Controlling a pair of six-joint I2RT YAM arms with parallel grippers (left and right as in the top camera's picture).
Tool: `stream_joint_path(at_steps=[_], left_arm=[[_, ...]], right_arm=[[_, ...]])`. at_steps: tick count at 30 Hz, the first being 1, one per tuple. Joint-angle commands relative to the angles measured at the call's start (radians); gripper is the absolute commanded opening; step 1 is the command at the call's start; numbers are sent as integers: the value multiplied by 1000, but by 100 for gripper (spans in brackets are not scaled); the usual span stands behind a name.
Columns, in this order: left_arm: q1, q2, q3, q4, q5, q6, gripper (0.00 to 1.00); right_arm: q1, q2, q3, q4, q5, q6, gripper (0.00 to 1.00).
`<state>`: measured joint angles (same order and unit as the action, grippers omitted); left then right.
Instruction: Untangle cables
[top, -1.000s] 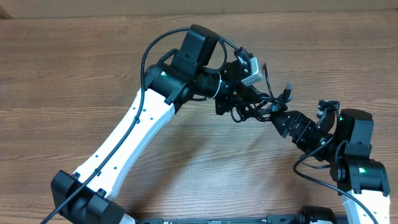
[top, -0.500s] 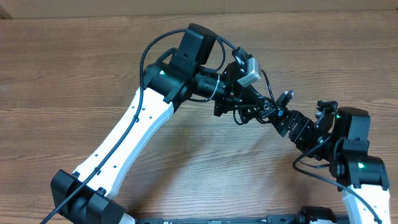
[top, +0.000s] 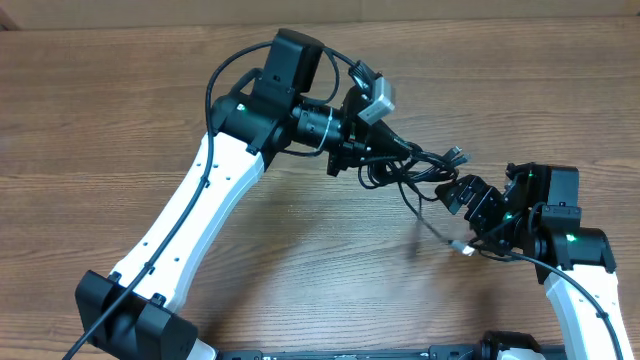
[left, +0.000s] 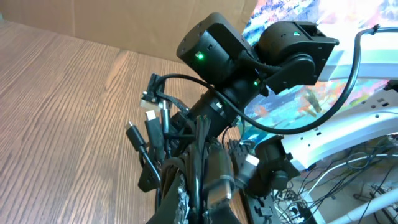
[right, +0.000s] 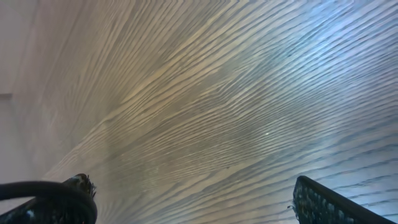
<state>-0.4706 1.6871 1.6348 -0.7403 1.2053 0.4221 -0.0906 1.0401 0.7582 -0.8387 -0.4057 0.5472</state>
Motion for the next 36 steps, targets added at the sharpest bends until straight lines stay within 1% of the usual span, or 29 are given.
stream_joint_path(at_steps=[1, 5, 12, 15, 19, 22, 25, 28, 32, 36], left_arm=[[24, -34, 25, -11, 92, 2, 4], [57, -34, 25, -21, 84, 1, 4], [103, -34, 25, -87, 78, 1, 4], [102, -34, 25, -86, 70, 2, 4], [102, -34, 25, -107, 16, 0, 4], [97, -34, 25, -138, -24, 0, 4], [80, -34, 25, -158, -78, 0, 4], [55, -34, 25, -176, -175, 0, 4], [9, -33, 25, -221, -378, -21, 4], [-23, -33, 25, -254, -514, -34, 4]], right_arm=[[-10, 9, -4, -6, 119, 13, 100], [-10, 9, -4, -40, 189, 32, 100], [-10, 10, -4, -42, 184, 59, 100], [-10, 9, -4, -35, 150, 58, 100], [-10, 9, -4, -19, 113, 54, 100], [-10, 9, -4, 18, 16, 45, 100], [-10, 9, -4, 55, -99, -25, 100], [-10, 6, -4, 96, -190, -87, 100], [-10, -20, -4, 108, -281, -272, 100], [-10, -53, -4, 69, -307, -405, 100]])
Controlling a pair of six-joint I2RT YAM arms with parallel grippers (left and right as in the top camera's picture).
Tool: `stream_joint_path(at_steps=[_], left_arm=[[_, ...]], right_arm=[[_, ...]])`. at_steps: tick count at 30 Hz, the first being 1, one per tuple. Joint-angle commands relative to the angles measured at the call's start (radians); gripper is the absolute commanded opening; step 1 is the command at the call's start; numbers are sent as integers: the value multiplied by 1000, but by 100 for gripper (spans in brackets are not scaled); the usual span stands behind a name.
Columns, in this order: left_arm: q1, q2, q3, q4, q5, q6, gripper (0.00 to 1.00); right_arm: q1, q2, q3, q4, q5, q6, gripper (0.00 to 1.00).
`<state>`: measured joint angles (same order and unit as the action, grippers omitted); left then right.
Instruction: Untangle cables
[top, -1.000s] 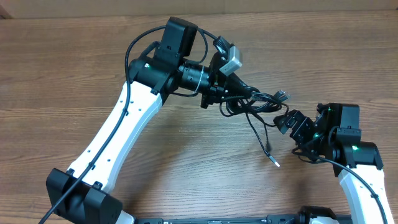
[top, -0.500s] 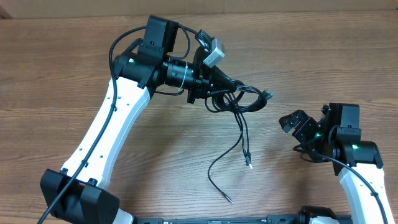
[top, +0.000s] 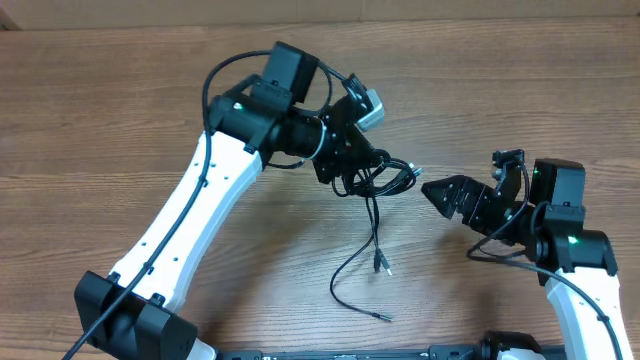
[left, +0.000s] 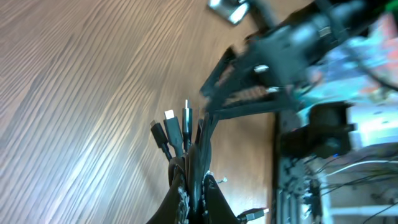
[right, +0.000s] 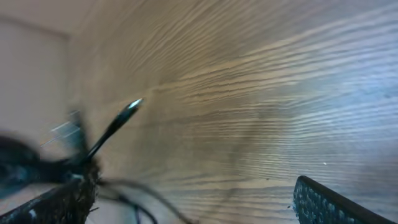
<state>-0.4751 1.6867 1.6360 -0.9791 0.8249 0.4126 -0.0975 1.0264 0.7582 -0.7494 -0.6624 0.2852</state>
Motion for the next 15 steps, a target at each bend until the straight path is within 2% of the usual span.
stream_joint_path(at_steps=[1, 3, 7, 13, 15], left_arm=[[-24, -33, 24, -20, -137, -24, 4], [-31, -33, 24, -21, -132, -23, 4], [-84, -33, 24, -53, -92, 93, 4], [-183, -33, 24, -87, -92, 240, 4], [-210, -33, 23, -90, -92, 272, 6]], right_arm=[[-3, -50, -4, -40, -51, -184, 100], [-3, -69, -4, -71, -60, -264, 100], [-3, -127, -4, -132, -152, -442, 100], [-3, -189, -4, -185, -183, -557, 98], [-3, -200, -4, -202, -206, -602, 93]])
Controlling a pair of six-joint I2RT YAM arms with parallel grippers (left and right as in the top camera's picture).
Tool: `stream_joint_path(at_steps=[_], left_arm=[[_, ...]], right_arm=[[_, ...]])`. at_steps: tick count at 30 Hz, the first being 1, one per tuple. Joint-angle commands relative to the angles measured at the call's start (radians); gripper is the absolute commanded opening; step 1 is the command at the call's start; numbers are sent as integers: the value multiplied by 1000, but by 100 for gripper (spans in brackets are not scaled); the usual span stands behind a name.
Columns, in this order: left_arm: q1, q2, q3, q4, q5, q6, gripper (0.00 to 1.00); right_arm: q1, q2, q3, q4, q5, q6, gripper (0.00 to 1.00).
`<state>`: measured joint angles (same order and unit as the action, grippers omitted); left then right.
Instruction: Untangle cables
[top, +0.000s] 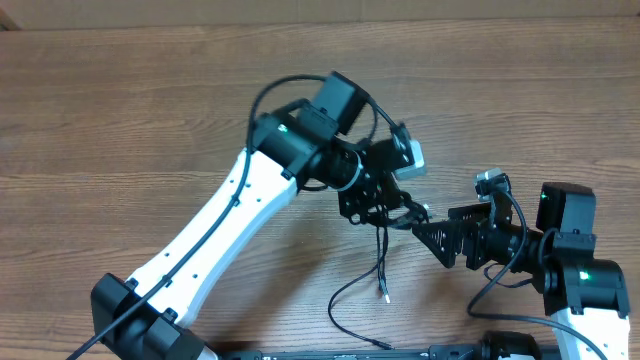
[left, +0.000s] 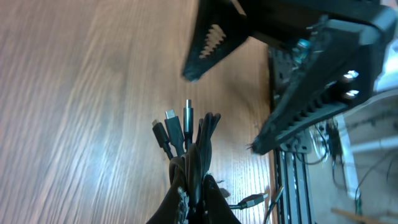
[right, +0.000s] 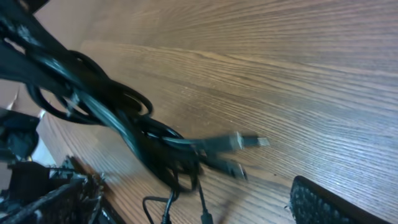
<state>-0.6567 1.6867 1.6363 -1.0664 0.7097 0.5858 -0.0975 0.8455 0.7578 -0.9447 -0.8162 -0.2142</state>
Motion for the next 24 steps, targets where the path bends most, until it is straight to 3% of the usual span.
stream_joint_path(at_steps=[1, 5, 18, 20, 23, 24], left_arm=[[-36, -33, 23, -4, 23, 113, 5], [-53, -33, 23, -3, 28, 140, 4], [-60, -33, 23, -3, 271, 306, 4], [-65, -33, 23, -3, 270, 309, 4], [-66, -32, 23, -3, 268, 309, 5], [-66, -32, 23, -2, 254, 309, 5]], right_arm=[[-3, -19, -4, -9, -71, -117, 93], [-3, -19, -4, -13, -109, -161, 88], [-3, -19, -3, -30, -264, -290, 65], [-3, -19, -4, -23, -271, -290, 58], [-3, -19, -4, -23, -278, -289, 36], [-3, -19, -4, -23, -277, -289, 22]])
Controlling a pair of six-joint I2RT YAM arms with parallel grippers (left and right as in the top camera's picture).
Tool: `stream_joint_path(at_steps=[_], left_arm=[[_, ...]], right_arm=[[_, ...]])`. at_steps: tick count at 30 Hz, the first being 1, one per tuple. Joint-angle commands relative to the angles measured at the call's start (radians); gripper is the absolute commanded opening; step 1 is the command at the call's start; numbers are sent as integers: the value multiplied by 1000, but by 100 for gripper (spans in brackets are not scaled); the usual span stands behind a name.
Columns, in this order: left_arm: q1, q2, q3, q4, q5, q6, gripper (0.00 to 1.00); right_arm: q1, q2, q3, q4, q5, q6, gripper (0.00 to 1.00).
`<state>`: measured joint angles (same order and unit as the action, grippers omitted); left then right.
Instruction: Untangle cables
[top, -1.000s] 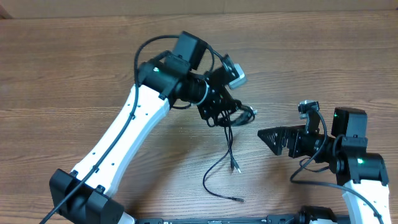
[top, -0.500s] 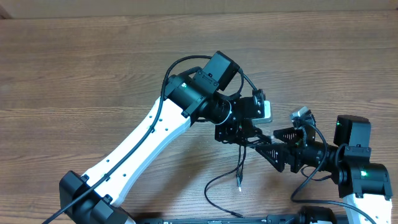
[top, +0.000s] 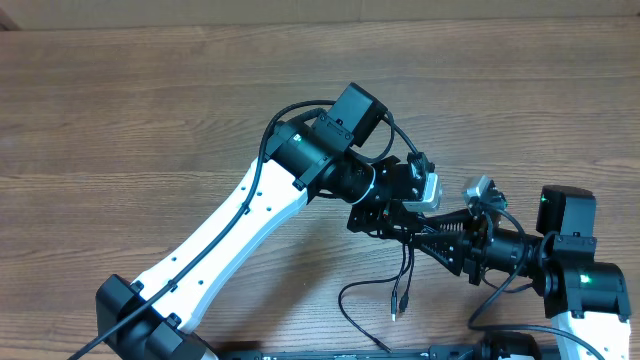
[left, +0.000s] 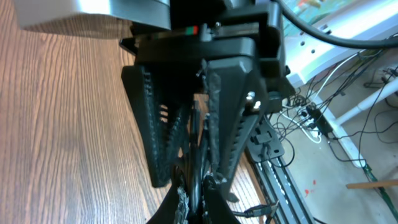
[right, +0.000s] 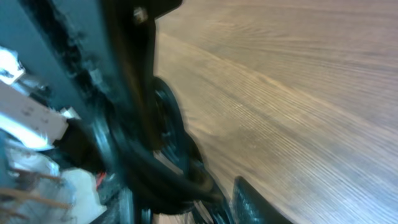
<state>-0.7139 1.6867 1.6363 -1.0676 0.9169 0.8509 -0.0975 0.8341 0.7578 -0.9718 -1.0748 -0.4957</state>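
Note:
A tangled bundle of black cables (top: 393, 222) hangs in my left gripper (top: 383, 216), which is shut on it above the wooden table (top: 120, 120). In the left wrist view the bundle (left: 196, 169) runs up from that gripper (left: 194, 198). My right gripper (top: 426, 236) meets it head-on from the right. Its toothed fingers (left: 151, 127) stand on either side of the same bundle, closed in on it. The right wrist view is blurred, with thick cable loops (right: 163, 158) against my right gripper (right: 186, 190). Loose ends (top: 398, 292) dangle to the table.
The left arm's white link (top: 230, 230) slants across the middle of the table. The right arm's black wrist (top: 560, 255) sits at the lower right. Off the table's front edge are a metal frame and floor cables (left: 298, 112).
My left gripper has carried the bundle a little further right and towards the front. My right gripper, then open just short of it, now has its fingers closed in around the bundle.
First both grippers were at the tangle, the right one low beside it. Then the right gripper was drawn back and open while the left held the bundle with ends trailing. After that the two faced each other, and now they meet on the bundle.

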Motion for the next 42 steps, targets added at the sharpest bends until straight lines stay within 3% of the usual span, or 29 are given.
stream_joint_path(at_steps=[1, 3, 5, 6, 8, 10, 13, 15, 18, 21, 27, 38, 42], left_arm=[[-8, -32, 23, -1, 35, 43, 4], [-8, -32, 23, 2, 17, 43, 11], [-4, -32, 23, 3, 15, 36, 21], [-3, -32, 23, 3, 15, 30, 39], [-3, -32, 23, 5, 14, 7, 56], [-3, -32, 23, 11, 14, -12, 100], [5, -32, 23, 24, 5, -59, 100], [14, -32, 23, 58, -89, -219, 100], [22, -32, 23, 97, -387, -579, 100], [22, -32, 23, 97, -531, -733, 100], [21, -32, 23, 100, -644, -874, 100], [-1, -32, 23, 167, -657, -909, 100], [-1, -32, 23, 168, -717, -1012, 100]], right_arm=[[-3, -8, -4, 5, -19, -8, 18], [-3, -8, -4, 5, -19, -7, 4], [-3, -8, -4, 5, -19, -7, 4], [-3, -8, -4, 5, -19, -7, 4], [-3, -7, -4, 5, -18, -3, 4], [-3, -7, -4, 5, -16, -3, 4], [-3, -7, -4, 12, 42, 50, 4], [-3, -7, -4, 33, 114, 132, 4], [-3, -8, -4, 96, 247, 322, 4], [-3, -8, -4, 134, 321, 442, 4], [-3, -8, -4, 161, 353, 496, 4], [-3, -8, -4, 169, 353, 496, 4], [-3, -8, -4, 167, 353, 496, 4]])
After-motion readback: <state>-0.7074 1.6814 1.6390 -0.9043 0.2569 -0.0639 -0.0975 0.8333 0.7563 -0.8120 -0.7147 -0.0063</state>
